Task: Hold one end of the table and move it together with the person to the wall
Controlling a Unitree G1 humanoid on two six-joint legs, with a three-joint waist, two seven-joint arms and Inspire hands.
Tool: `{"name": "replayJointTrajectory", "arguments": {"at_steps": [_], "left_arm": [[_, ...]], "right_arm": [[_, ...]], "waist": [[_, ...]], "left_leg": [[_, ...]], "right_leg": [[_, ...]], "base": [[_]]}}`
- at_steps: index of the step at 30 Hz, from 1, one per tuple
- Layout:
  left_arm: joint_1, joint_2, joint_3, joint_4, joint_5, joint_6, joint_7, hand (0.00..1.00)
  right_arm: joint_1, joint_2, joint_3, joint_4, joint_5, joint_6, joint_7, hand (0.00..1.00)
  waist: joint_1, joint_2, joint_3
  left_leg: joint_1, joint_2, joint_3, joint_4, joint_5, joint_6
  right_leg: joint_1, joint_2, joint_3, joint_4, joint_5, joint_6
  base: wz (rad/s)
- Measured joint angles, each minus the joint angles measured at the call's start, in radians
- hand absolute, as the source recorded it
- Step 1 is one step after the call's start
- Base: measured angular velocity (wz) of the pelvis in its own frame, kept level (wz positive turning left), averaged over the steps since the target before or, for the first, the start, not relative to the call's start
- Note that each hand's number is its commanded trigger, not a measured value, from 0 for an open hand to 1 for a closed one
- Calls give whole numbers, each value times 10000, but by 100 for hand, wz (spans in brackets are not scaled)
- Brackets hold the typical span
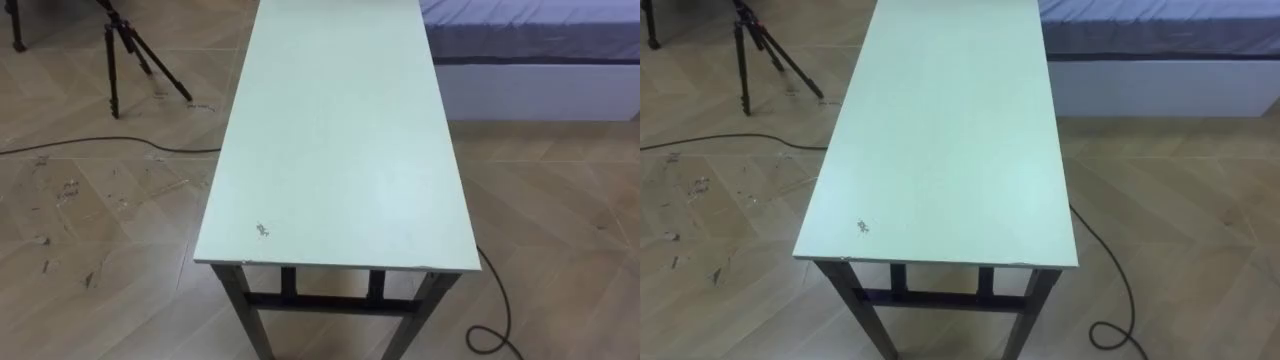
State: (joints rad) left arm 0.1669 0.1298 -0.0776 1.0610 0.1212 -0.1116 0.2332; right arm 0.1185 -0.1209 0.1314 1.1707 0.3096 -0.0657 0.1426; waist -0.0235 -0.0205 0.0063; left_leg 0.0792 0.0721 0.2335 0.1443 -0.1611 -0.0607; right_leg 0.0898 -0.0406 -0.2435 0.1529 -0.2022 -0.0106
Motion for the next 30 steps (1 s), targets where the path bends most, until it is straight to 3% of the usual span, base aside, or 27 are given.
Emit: {"name": "replayJointTrajectory", "arguments": {"at_steps": [9, 15, 21, 23, 26, 30], "left_arm": [[-33, -5, 2, 185, -96, 10, -25, 0], [-33, 20, 77, 412, -1384, 57, -617, 0], [-81, 128, 651, 482, -2718, 344, -2270, 0], [-79, 270, 789, 312, -3547, 484, -2826, 0], [-78, 447, 784, 184, -4633, 555, -3391, 0], [13, 445, 885, -15, -5344, 659, -4196, 0]], "right_arm": [[-6, -3, -75, 21, 12, 21, 21, 0], [-148, -9, -470, 365, 89, 39, 159, 0], [-175, -176, -1334, 311, 80, 116, 897, 0], [-181, -403, -1592, 231, 94, 185, 1097, 0], [-42, -639, -1639, -265, 87, 247, 1306, 0], [322, -654, -1768, -1262, 58, 277, 1764, 0]], "waist": [[-3, 47, -13], [-99, 107, -14], [-131, 204, -1], [-113, 236, -2], [-34, 290, -9], [-40, 326, -36]], "left_leg": [[26, 1, 27, 0, 0, 0], [27, 4, 23, 1, -1, 2], [2, -4, 27, 34, -20, 31], [-7, -11, 69, 61, -23, 34], [-14, -9, 91, 70, -23, 34], [-106, -7, 90, 145, -23, 34]], "right_leg": [[4, 8, 121, 0, 16, 16], [11, 10, 118, 21, 22, 19], [-15, -11, 110, 24, 26, 26], [-17, -23, 122, 11, 24, 28], [-50, -20, 173, 24, 24, 27], [-125, -28, 182, 38, 24, 27]], "base": [[-1], [0], [0], [0], [-4], [-1]]}}
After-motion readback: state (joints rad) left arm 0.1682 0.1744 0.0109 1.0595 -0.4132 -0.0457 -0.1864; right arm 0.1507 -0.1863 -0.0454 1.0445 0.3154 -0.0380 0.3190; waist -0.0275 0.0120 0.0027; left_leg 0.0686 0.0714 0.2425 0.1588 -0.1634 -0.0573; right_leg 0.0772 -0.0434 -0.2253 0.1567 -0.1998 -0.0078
